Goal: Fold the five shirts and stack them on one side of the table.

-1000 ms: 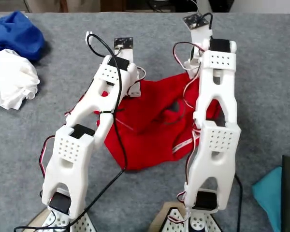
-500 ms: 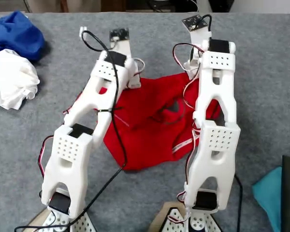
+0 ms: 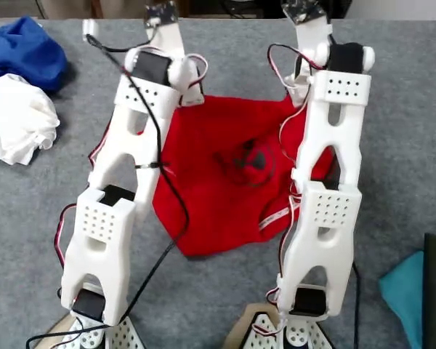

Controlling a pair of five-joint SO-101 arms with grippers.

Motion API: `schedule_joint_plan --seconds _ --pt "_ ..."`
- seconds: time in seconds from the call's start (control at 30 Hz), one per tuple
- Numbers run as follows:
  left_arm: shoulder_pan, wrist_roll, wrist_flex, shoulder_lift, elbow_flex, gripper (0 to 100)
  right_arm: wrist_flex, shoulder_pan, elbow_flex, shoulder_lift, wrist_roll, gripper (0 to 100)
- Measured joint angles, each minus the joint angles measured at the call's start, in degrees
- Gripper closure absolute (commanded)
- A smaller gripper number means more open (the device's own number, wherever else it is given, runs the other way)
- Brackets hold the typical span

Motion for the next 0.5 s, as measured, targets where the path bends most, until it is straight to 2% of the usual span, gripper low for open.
schedule_joint_plan --seconds 0.1,0.3,0.5 --pt "0.0 0.0 3.1 0.0 -5.6 98 0.5 0.0 -1.6 0.0 0.0 99.4" --pt "-1.5 0.0 3.6 -0.9 -9.2 98 0.5 0.0 -2.5 -1.0 0.0 99.4" --pt "-4.9 0.0 3.6 -8.3 -14.3 98 0.5 0.0 -5.8 -12.5 0.0 99.4"
